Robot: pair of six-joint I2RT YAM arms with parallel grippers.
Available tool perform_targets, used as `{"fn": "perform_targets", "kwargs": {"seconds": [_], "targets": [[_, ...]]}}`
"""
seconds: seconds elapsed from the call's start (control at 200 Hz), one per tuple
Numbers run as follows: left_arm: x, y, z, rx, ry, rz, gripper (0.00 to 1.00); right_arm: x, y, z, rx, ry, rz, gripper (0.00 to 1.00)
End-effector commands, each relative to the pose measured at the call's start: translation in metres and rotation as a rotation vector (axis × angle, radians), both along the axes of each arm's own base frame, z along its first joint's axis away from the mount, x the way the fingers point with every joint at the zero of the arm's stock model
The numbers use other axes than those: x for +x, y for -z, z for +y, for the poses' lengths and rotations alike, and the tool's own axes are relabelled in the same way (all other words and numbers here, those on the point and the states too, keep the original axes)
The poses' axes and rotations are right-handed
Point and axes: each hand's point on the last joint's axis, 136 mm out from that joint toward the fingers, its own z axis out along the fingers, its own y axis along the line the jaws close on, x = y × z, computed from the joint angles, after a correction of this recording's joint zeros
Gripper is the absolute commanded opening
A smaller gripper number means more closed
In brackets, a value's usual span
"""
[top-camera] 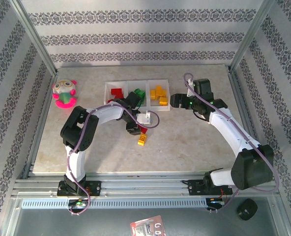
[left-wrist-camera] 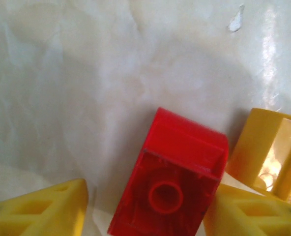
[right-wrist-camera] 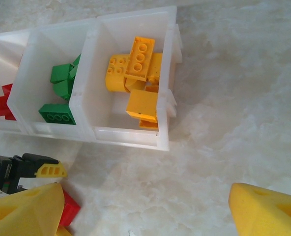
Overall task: Sort the legos into containers by color
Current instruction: Pick up the lego from the center of the table, then place the lego in the container.
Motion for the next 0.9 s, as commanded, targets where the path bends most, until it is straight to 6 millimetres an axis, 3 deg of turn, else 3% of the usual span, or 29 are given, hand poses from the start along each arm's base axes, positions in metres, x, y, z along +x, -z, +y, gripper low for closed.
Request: {"fn": "perform_targets", "kwargs": {"seconds": [0.0, 0.165, 0.22, 0.44, 0.665, 0.814, 0.899], "targets": [[-0.007, 0.006, -0.003, 0.018, 0.009, 0.019, 0.56, -0.003, -0.004, -0.002, 0.012, -0.017, -0.024, 0.87], [-0.014, 0.002, -0.001, 0.013, -0.004, 0.021, 0.31, -0.001, -0.002, -0.002, 0.015, -0.024, -0.027, 0.87], [-0.014, -0.002, 0.000, 0.007, -0.014, 0.012, 0.27, -0.002, -0.002, -0.001, 0.018, -0.029, -0.025, 0.87], [-0.001, -0.026, 0.009, 0.002, -0.132, -0.080, 0.25, -0.008, -0.002, 0.000, 0.028, -0.039, -0.026, 0.87], [0.020, -0.075, 0.018, -0.049, -0.318, -0.212, 0.23, -0.009, 0.003, 0.004, 0.064, -0.037, -0.018, 0.87], [0.045, -0.111, 0.033, -0.118, -0.604, -0.296, 0.21, -0.008, 0.005, 0.009, 0.091, -0.034, -0.009, 0.87], [0.065, -0.130, 0.054, -0.171, -0.868, -0.356, 0.20, -0.007, 0.004, 0.010, 0.092, -0.032, -0.016, 0.87]]}}
